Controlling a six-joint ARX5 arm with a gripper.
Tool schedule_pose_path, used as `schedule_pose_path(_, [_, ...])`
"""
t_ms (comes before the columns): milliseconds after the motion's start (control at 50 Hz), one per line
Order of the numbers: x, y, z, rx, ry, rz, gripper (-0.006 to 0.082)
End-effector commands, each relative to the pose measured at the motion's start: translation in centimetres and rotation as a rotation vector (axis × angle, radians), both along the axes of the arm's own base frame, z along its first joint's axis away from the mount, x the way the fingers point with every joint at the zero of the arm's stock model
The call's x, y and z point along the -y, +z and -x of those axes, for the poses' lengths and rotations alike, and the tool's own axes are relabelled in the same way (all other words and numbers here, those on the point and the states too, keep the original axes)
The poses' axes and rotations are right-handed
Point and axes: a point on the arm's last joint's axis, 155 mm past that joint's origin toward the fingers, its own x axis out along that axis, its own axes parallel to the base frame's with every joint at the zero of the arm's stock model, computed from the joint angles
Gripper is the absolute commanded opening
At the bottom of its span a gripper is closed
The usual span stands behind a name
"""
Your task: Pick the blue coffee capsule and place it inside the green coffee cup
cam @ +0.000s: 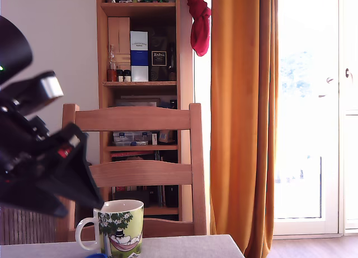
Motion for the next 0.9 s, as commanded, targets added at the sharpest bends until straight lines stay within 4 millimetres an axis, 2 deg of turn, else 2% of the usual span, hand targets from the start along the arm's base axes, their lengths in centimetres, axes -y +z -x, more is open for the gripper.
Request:
schedule_pose_path(0, [0.1,-0.5,-0.6,-0.013,0.001,-0.036,0.0703])
schedule_pose_path(360, [0.8,-3.3,-2.8,-0.154,0.016,-0.146,0.0703])
schedule_pose_path(560, [1.4,-4.7,-3.1,-0.218,0.006,-0.181,0.0702])
schedule_pose_path(880, [2.0,-7.2,-2.3,-0.276,0.006,-0.221,0.0701])
